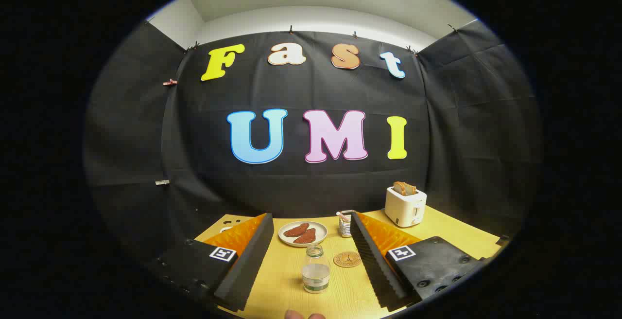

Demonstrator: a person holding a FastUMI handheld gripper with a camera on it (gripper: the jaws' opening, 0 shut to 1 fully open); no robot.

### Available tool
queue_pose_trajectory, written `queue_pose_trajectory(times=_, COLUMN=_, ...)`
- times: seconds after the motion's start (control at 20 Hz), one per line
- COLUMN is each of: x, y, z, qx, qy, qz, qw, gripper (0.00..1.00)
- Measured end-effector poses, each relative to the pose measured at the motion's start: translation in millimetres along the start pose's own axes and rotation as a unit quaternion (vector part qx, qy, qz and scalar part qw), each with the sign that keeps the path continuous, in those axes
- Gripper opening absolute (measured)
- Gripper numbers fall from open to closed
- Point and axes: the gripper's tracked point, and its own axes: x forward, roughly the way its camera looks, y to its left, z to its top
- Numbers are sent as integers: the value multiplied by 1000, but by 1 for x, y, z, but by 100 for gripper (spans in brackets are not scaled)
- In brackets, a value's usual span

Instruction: Take the bottle from table, then pour the juice into the cup, finally place the bottle on the coaster

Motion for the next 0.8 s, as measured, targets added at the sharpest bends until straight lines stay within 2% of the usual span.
queue_pose_trajectory(times=0.8, x=3, y=-3, z=-13, qx=7, qy=10, qz=1, qw=1000, gripper=97)
